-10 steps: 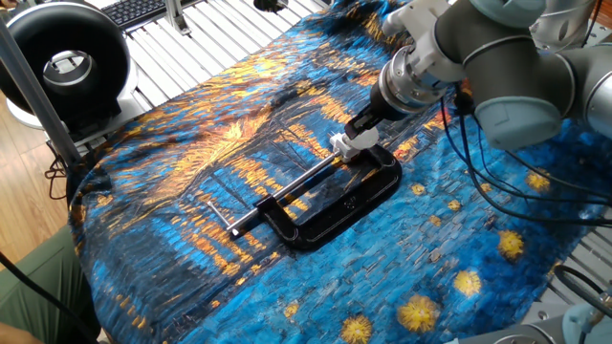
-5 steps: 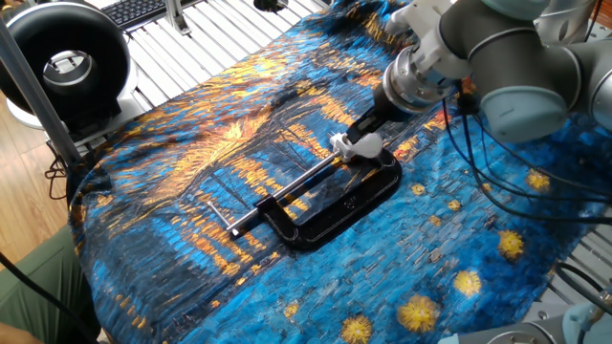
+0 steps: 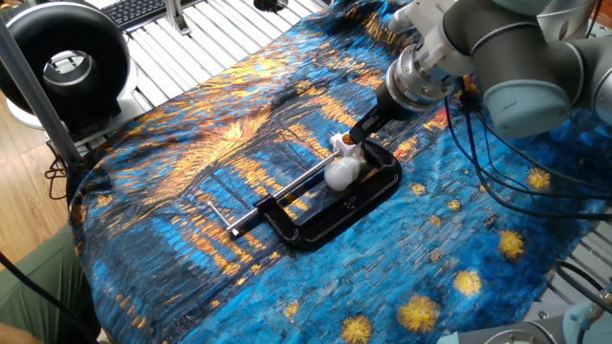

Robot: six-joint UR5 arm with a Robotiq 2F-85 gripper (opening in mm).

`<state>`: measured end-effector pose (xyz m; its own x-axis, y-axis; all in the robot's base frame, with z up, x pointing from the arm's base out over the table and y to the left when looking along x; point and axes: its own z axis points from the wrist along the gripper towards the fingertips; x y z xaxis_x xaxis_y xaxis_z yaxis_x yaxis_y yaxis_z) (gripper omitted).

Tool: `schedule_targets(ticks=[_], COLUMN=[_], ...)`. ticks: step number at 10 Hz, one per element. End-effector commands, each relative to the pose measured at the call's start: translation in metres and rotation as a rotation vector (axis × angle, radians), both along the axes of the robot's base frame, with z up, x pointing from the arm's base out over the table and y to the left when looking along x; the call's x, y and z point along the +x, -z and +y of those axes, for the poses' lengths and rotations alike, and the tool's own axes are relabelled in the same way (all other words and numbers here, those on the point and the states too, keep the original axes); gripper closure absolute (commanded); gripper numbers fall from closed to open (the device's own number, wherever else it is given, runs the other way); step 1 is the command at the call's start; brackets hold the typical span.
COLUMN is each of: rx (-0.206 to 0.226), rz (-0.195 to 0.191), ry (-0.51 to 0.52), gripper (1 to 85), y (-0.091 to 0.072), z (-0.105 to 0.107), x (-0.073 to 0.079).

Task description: Install the light bulb by rotating it

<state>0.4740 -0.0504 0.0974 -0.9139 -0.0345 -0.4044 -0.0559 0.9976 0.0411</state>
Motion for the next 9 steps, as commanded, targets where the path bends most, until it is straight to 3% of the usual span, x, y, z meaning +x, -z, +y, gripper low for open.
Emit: schedule_targets(ticks=[1,3,4,5,7,8,9], rx=[0.048,0.071,0.039,-0.047,-0.053,-0.069,-0.124], rz=[0.002,0.033,0.071,0.092,0.125,0.166,0.214], ry=[0.024,-0.002,-0.067,-0.188,-0.334,-0.412,-0.528], gripper=[33.7,33.3,33.7,33.7,34.0,30.3,29.0], y=[-0.004,0.003,0.01,0.017,0.031,0.039,0.049], z=[0.016,0.041,0.046,0.044,0.063,0.068,0.064], x=[-0.006,-0.015,-0.026,-0.035,-0.051,-0.065,-0.08])
